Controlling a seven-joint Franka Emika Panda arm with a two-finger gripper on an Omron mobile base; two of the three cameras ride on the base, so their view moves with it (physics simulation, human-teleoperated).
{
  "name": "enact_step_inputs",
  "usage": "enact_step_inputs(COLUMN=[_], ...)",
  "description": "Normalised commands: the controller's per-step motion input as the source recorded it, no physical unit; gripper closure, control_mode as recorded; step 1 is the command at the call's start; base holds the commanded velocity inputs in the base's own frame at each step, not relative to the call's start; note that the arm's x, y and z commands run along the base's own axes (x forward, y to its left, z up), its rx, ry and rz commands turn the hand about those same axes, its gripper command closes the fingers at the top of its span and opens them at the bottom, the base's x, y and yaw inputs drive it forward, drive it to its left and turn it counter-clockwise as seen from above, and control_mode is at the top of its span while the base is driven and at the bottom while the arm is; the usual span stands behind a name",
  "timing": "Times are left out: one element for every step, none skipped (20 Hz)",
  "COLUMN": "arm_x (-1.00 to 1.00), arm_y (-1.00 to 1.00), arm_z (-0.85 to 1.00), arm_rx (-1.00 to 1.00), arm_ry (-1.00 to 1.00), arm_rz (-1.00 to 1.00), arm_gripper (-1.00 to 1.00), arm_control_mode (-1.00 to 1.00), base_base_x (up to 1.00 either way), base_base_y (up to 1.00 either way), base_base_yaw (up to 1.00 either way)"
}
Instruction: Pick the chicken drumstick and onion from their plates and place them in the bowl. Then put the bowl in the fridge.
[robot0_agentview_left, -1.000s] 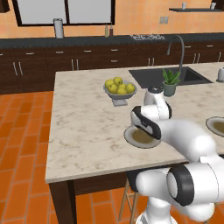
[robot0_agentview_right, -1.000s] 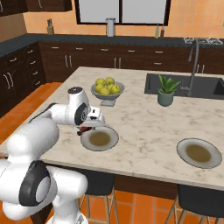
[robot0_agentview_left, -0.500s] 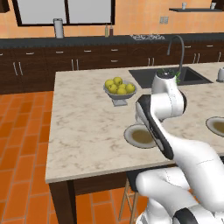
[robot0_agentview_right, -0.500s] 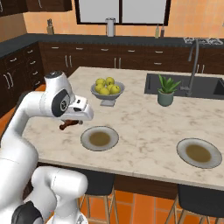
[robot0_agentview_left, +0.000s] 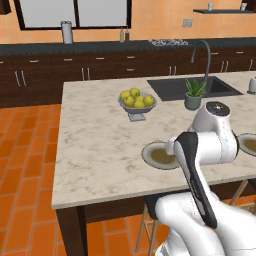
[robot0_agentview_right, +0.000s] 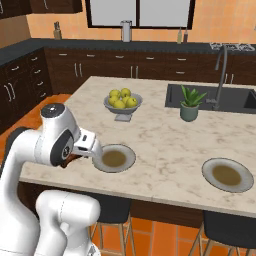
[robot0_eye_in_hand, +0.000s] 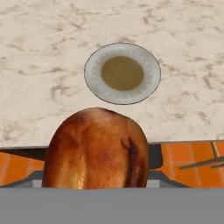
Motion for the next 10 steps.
enact_step_inputs(arm_x=[0.00, 0.00, -0.06, -0.14, -0.18, -0.25, 0.00, 0.00, 0.00, 0.00], arm_y=[0.04, 0.07, 0.07, 0.02, 0.00, -0.03, 0.00, 0.00, 0.00, 0.00], arm_z=[-0.04, 0.00, 0.00, -0.04, -0.16, -0.12, -0.01, 0.00, 0.00, 0.00], arm_rx=[-0.05, -0.07, -0.10, -0.08, -0.04, 0.00, 0.00, 0.00, 0.00, 0.00], arm_ry=[0.31, 0.33, 0.30, 0.27, 0.22, 0.07, 0.05, 0.05, 0.03, 0.00], arm_rz=[0.00, -0.05, -0.08, -0.10, -0.09, -0.03, 0.00, 0.00, 0.00, 0.00], arm_gripper=[1.00, 1.00, 1.00, 1.00, 1.00, 1.00, 1.00, 1.00, 1.00, 1.00], arm_control_mode=[-1.00, -1.00, -1.00, -1.00, -1.00, -1.00, -1.00, -1.00, -1.00, -1.00], base_base_x=[0.00, 0.00, 0.00, 0.00, 0.00, 0.00, 0.00, 0.00, 0.00, 0.00], base_base_y=[0.00, 0.00, 0.00, 0.00, 0.00, 0.00, 0.00, 0.00, 0.00, 0.00], base_base_yaw=[0.00, 0.00, 0.00, 0.00, 0.00, 0.00, 0.00, 0.00, 0.00, 0.00])
